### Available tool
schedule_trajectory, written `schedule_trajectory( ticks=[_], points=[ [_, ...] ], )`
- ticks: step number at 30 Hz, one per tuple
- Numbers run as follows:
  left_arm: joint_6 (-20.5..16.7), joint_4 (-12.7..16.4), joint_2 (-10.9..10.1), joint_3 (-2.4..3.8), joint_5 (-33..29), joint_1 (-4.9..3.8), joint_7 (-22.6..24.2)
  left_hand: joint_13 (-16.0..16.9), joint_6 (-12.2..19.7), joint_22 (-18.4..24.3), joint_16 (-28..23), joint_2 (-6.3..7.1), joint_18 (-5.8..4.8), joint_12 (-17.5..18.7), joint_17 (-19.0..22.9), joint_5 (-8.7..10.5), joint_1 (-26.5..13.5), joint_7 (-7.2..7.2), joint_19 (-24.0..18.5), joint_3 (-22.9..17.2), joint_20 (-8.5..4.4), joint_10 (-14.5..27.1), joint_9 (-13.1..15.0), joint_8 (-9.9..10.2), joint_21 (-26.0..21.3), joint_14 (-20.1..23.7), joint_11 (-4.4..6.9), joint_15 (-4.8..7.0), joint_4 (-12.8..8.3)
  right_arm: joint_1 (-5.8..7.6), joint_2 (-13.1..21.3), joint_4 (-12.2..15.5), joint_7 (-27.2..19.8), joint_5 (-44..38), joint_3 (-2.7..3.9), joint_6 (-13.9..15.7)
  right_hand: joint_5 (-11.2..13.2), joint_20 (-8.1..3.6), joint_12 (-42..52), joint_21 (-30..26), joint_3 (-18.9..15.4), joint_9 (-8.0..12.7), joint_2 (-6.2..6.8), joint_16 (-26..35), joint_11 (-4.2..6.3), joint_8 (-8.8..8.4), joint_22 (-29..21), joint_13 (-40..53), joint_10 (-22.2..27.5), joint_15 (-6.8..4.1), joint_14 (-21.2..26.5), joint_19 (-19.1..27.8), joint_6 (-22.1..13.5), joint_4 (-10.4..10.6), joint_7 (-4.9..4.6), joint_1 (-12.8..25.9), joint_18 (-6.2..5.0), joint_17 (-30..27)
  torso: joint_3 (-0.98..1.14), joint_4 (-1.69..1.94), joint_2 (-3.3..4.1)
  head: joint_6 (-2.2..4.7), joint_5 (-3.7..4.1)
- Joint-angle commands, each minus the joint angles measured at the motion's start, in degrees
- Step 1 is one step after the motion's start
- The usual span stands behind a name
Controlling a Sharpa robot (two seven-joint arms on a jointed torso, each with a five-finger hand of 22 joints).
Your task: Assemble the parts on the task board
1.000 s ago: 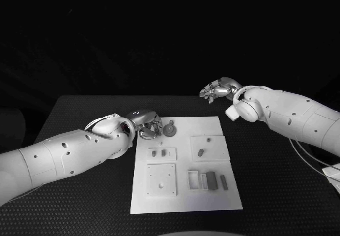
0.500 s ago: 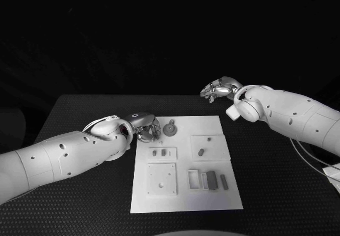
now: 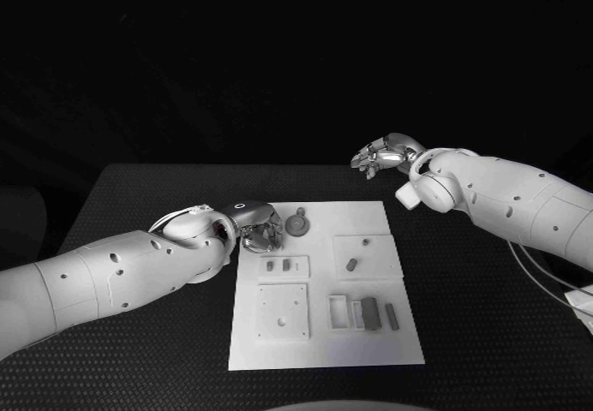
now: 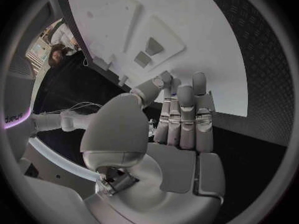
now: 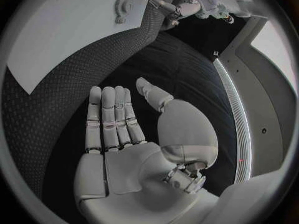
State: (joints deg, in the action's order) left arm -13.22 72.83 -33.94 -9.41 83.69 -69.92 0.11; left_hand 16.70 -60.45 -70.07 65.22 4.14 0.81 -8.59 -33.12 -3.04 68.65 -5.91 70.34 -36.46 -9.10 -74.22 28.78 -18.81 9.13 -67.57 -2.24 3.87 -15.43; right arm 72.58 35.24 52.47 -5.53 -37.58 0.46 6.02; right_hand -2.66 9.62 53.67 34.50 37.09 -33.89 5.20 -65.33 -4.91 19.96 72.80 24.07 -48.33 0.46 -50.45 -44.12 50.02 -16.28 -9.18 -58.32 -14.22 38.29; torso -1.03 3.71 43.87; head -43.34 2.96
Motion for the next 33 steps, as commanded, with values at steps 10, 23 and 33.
schedule_trajectory(
  ticks=[10,23,33],
  points=[
    [1.0,-0.5,1.2,-0.71,0.8,-0.01,0.2,0.0,-0.6,-0.1,0.3,-0.37,-0.35,0.2,0.0,-0.20,-0.1,-0.05,0.1,-0.2,-0.30,-0.3,0.0,-0.2,-0.2,-0.1,-0.07,0.17,-0.1,-0.02,-0.1,0.0,-0.5,-0.1,0.02,-0.9,-0.2,0.42,-0.3,-0.3,-0.4,-0.1,0.01,0.4,0.09,-0.37,0.0,-0.1,-0.4,-0.01,-0.4,0.1,-0.1,0.0,-0.06,-0.6,-0.66,0.1,0.02,-0.07,0.02,0.08,0.15],
    [1.2,-1.5,1.9,-1.16,1.5,-0.01,0.0,0.1,-0.5,-0.2,0.3,-0.43,-0.37,0.3,-0.1,-0.21,-0.1,-0.07,0.1,-0.3,-0.33,-0.3,0.0,-0.1,-0.2,-0.1,-0.08,0.17,-0.1,-0.02,-0.2,0.2,-0.5,-0.1,0.02,-1.0,-0.2,0.45,-0.3,-0.3,-0.5,-0.1,0.00,0.4,0.09,-0.38,0.0,-0.1,-0.4,-0.01,-0.4,0.1,-0.1,0.0,-0.06,-0.6,-0.68,0.1,-0.02,0.00,0.00,-0.04,0.23],
    [2.9,-1.9,2.3,-2.00,1.9,-0.01,0.0,0.1,-0.5,-0.2,0.3,-0.44,-0.39,0.4,-0.1,-0.22,0.0,-0.06,0.1,-0.3,-0.35,-0.4,0.0,-0.1,-0.3,-0.1,-0.07,0.17,-0.1,-0.02,-0.1,0.2,-0.5,-0.1,0.02,-1.1,-0.2,0.47,-0.3,-0.4,-0.5,-0.1,0.00,0.4,0.09,-0.39,0.0,-0.2,-0.4,0.00,-0.4,0.1,-0.1,0.0,-0.06,-0.6,-0.70,0.2,-0.05,0.02,-0.01,-0.20,0.25]
  ],
)
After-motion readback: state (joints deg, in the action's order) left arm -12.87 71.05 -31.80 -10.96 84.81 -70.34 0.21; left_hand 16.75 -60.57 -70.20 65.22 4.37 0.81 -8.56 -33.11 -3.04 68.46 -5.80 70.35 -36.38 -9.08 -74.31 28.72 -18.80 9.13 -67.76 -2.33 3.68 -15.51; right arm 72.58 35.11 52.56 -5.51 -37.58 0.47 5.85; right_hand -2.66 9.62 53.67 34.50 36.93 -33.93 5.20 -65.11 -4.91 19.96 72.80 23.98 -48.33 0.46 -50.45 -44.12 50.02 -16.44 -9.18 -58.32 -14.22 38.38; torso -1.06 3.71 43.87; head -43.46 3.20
